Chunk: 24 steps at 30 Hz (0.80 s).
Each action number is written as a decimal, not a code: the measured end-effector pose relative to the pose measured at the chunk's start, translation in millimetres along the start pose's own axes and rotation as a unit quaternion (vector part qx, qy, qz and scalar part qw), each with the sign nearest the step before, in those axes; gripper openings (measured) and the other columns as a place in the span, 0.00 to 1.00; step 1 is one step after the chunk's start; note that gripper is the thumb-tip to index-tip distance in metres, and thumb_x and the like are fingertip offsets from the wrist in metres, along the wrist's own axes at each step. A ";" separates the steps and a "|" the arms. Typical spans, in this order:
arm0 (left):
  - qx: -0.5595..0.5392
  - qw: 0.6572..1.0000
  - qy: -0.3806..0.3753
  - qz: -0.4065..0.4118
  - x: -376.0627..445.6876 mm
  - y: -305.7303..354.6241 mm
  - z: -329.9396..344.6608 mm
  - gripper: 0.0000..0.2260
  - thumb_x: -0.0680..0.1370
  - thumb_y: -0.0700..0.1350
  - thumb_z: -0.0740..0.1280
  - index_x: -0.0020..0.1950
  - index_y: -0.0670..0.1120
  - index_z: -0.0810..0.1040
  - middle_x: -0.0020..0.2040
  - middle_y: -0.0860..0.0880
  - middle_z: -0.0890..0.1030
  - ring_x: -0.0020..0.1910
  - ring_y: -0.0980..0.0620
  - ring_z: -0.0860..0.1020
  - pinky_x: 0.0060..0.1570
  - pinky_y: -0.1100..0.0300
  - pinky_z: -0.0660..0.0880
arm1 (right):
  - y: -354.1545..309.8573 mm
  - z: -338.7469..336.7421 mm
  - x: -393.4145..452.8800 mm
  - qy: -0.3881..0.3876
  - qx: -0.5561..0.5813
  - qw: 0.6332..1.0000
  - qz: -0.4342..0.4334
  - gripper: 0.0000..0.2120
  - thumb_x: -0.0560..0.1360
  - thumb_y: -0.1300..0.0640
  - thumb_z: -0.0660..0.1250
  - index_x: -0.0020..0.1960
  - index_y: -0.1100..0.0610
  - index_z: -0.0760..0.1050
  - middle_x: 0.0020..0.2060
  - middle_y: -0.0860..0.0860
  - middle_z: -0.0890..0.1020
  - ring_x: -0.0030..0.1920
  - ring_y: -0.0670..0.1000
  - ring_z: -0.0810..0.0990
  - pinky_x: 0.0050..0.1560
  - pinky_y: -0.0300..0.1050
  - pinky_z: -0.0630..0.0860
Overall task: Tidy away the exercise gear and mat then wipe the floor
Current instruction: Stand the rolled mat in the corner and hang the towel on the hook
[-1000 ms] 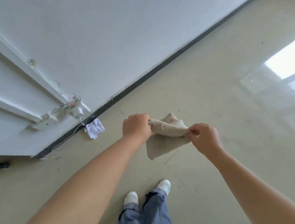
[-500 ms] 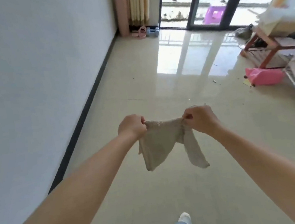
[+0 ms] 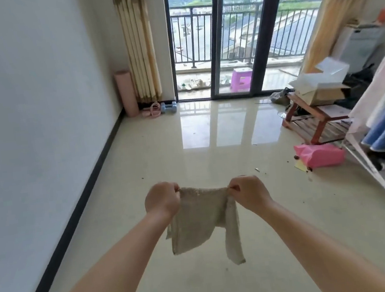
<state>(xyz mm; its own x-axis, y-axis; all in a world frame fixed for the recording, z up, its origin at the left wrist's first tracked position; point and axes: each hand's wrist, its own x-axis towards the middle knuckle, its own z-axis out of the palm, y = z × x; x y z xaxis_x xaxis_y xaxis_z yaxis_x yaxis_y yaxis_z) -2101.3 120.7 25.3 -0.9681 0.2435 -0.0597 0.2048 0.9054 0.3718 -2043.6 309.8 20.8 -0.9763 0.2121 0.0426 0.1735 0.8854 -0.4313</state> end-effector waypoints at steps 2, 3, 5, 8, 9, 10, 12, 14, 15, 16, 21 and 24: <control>-0.010 1.000 0.008 0.002 62.3 5.5 -0.5 0.13 0.79 0.42 0.60 0.56 0.44 0.82 0.55 0.43 0.83 0.56 0.43 0.79 0.50 0.56 0.75 | 7.2 -0.6 59.9 0.003 0.001 1.000 0.002 0.10 0.74 0.63 0.62 0.47 0.62 0.82 0.46 0.56 0.84 0.49 0.55 0.80 0.50 0.43 0.73; -0.014 1.000 0.006 0.005 94.7 8.7 -2.3 0.13 0.79 0.43 0.60 0.55 0.43 0.82 0.54 0.43 0.83 0.55 0.43 0.79 0.50 0.56 0.75 | 10.4 -2.2 90.7 -0.001 0.003 1.000 0.002 0.10 0.74 0.63 0.62 0.47 0.62 0.82 0.46 0.56 0.84 0.50 0.55 0.80 0.50 0.42 0.73; -0.010 1.000 -0.012 0.012 157.0 16.1 -8.6 0.13 0.79 0.42 0.60 0.51 0.39 0.83 0.51 0.41 0.84 0.53 0.41 0.80 0.46 0.55 0.74 | 15.8 -9.4 150.9 -0.014 0.005 1.000 0.009 0.10 0.73 0.63 0.63 0.47 0.63 0.82 0.46 0.56 0.84 0.50 0.55 0.80 0.47 0.41 0.72; -0.006 1.000 -0.007 0.015 247.4 33.5 -23.3 0.14 0.79 0.42 0.58 0.45 0.36 0.81 0.48 0.38 0.83 0.51 0.39 0.80 0.46 0.52 0.75 | 22.0 -25.8 240.7 -0.005 0.013 1.000 0.003 0.10 0.73 0.65 0.62 0.47 0.63 0.82 0.46 0.57 0.84 0.50 0.56 0.80 0.46 0.41 0.71; -0.004 1.000 0.003 0.016 277.0 41.4 -27.8 0.14 0.79 0.42 0.58 0.45 0.36 0.81 0.48 0.38 0.83 0.51 0.40 0.80 0.48 0.52 0.75 | 24.4 -32.8 268.8 0.000 0.014 1.000 0.005 0.10 0.73 0.65 0.62 0.46 0.63 0.82 0.45 0.56 0.84 0.49 0.55 0.80 0.45 0.41 0.70; -0.002 1.000 0.018 0.016 306.4 49.8 -31.8 0.14 0.80 0.43 0.58 0.47 0.37 0.81 0.50 0.38 0.83 0.51 0.40 0.79 0.49 0.53 0.75 | 27.5 -40.0 296.2 0.007 0.016 1.000 0.003 0.10 0.73 0.65 0.62 0.46 0.63 0.82 0.45 0.56 0.84 0.47 0.55 0.79 0.44 0.40 0.69; 0.002 0.998 0.051 0.020 367.5 66.7 -37.3 0.15 0.80 0.44 0.58 0.52 0.38 0.81 0.53 0.40 0.82 0.55 0.41 0.79 0.53 0.54 0.74 | 36.9 -52.7 352.1 0.022 0.025 0.999 0.000 0.10 0.73 0.65 0.62 0.45 0.64 0.82 0.43 0.56 0.84 0.42 0.52 0.76 0.42 0.39 0.68; 0.006 0.997 0.074 0.025 429.1 81.7 -37.6 0.15 0.80 0.45 0.58 0.54 0.39 0.81 0.55 0.41 0.81 0.56 0.42 0.78 0.54 0.54 0.73 | 50.0 -62.5 410.8 0.036 0.034 0.999 -0.005 0.09 0.73 0.65 0.63 0.45 0.64 0.82 0.42 0.56 0.84 0.41 0.49 0.74 0.42 0.38 0.68; 0.006 0.996 0.080 0.027 460.0 88.2 -36.1 0.14 0.80 0.45 0.58 0.53 0.39 0.81 0.55 0.42 0.81 0.56 0.42 0.78 0.54 0.55 0.73 | 57.4 -66.8 441.7 0.039 0.037 0.999 -0.010 0.09 0.73 0.65 0.63 0.44 0.64 0.82 0.41 0.56 0.83 0.41 0.49 0.74 0.42 0.37 0.67; 0.006 0.996 0.080 0.027 490.1 94.1 -34.2 0.14 0.80 0.45 0.58 0.53 0.40 0.82 0.54 0.43 0.82 0.56 0.43 0.78 0.54 0.55 0.73 | 64.3 -71.1 473.4 0.037 0.037 0.999 -0.017 0.09 0.73 0.65 0.63 0.44 0.64 0.82 0.40 0.56 0.83 0.41 0.49 0.74 0.42 0.37 0.67; -0.073 0.993 0.095 -0.018 623.5 121.6 -32.3 0.14 0.79 0.41 0.59 0.59 0.42 0.81 0.57 0.40 0.81 0.58 0.42 0.77 0.56 0.56 0.73 | 95.2 -81.7 631.8 0.017 0.039 0.997 -0.072 0.09 0.73 0.65 0.63 0.46 0.65 0.82 0.44 0.58 0.85 0.47 0.55 0.80 0.45 0.40 0.70; -0.134 0.985 0.095 -0.054 698.4 131.7 -43.3 0.13 0.80 0.40 0.59 0.61 0.40 0.79 0.58 0.41 0.82 0.59 0.43 0.77 0.57 0.56 0.72 | 105.7 -80.7 724.7 -0.003 0.059 0.994 -0.096 0.09 0.73 0.65 0.64 0.46 0.65 0.82 0.44 0.58 0.85 0.47 0.55 0.80 0.45 0.40 0.71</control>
<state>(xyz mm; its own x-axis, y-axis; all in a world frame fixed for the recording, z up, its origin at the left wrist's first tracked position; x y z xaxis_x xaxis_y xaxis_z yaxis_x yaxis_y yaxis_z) -2756.7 394.9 72.6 -0.9969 0.0588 0.0523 0.0785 0.7923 0.6051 -2722.4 590.4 78.8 -0.9909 0.0412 0.1284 -0.0317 0.8544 -0.5187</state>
